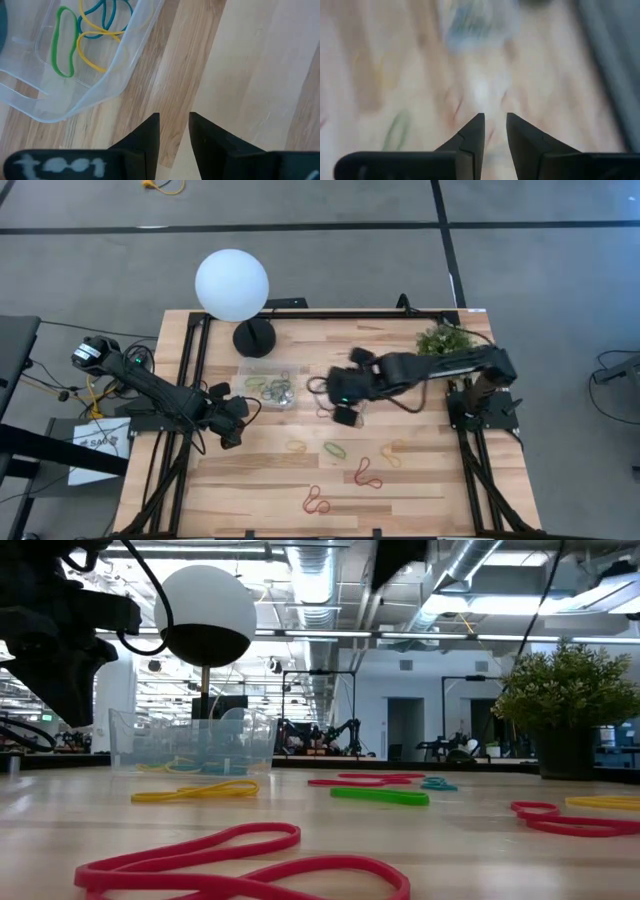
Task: Pick and place rubber bands into bin
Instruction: Put the red rubber band into the transparent container
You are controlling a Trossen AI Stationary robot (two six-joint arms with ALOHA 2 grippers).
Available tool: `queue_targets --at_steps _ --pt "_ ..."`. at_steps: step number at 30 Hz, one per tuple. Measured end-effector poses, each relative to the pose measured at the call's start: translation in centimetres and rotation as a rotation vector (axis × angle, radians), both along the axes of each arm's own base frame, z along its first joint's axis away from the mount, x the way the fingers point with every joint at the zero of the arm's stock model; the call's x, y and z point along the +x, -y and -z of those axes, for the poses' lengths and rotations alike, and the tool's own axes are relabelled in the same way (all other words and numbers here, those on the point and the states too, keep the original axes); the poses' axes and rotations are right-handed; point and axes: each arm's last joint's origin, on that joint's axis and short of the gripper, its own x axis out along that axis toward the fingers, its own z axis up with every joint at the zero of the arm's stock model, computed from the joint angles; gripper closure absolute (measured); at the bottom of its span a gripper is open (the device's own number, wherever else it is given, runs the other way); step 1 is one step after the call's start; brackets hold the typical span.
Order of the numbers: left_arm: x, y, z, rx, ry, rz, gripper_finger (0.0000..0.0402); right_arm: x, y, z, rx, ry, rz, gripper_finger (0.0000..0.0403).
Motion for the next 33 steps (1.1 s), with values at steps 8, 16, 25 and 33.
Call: queue_targets --at_steps 8,16,25,33 --pt "0.1 0.0 0.0 0.000 0.011 0.003 0.0307 -5.2 -6.3 6.6 0.188 -0.197 0.038 0.0328" --pt "0.1 0.0 0.0 0.009 0.007 0.035 0.0307 -6.3 -13.1 12.7 0.327 -0.218 -0.011 0.0328" --pt "0.2 0.0 0.0 0.010 0.012 0.034 0.0307 -6.2 -17.6 16.3 0.355 -0.184 -0.100 0.0328" --pt "0.2 0.1 0.0 0.009 0.014 0.034 0.0307 -5.3 -16.6 17.8 0.318 -0.217 -0.061 0.0328"
